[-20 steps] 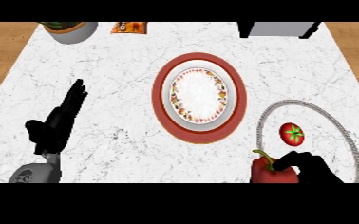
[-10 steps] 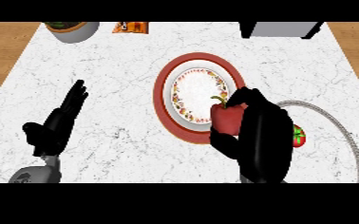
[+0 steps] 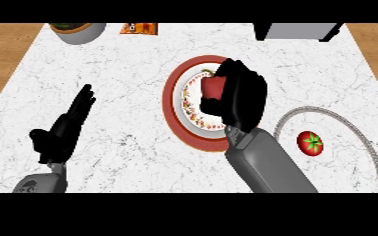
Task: Pick the bell pepper from the placemat and place it in the plate
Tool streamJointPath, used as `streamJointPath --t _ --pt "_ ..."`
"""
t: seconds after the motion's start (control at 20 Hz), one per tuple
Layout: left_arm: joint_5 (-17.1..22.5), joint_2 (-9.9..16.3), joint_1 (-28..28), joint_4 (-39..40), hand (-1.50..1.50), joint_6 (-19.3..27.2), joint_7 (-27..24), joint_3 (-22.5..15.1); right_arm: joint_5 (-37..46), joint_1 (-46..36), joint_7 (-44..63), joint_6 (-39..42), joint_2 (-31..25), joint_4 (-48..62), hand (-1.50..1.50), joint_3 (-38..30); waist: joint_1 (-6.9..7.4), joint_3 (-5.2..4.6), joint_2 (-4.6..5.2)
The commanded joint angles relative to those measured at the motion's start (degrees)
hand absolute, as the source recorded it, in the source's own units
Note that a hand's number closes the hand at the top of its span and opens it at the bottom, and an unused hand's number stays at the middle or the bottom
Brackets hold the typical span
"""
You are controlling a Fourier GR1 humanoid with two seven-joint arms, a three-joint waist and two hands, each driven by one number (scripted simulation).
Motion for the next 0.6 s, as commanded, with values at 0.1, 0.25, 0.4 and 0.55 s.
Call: streamJointPath --t 0.1,0.25,0.4,0.55 --pt "-0.3 -0.7 0.6 -1.4 0.00 -0.2 -0.3 -0.6 -3.3 -4.0 4.9 -16.0 0.2 12.4 -1.50 -4.7 0.50 0.02 0.12" --pt "-1.5 -1.3 -3.3 0.8 0.00 1.8 2.8 -0.5 -6.0 -5.9 8.8 -19.3 0.2 16.7 -1.50 0.0 0.13 0.01 0.04" --pt "-0.5 -0.5 -0.7 0.0 0.00 0.4 0.6 0.4 -10.1 -9.3 7.8 -22.1 0.2 20.2 -1.50 -3.6 0.60 0.01 0.09" --pt "-1.4 -1.2 -0.7 1.8 0.00 1.1 -0.6 0.1 -10.2 -6.4 4.7 -30.9 0.2 18.6 -1.50 -3.7 0.03 0.02 -0.02"
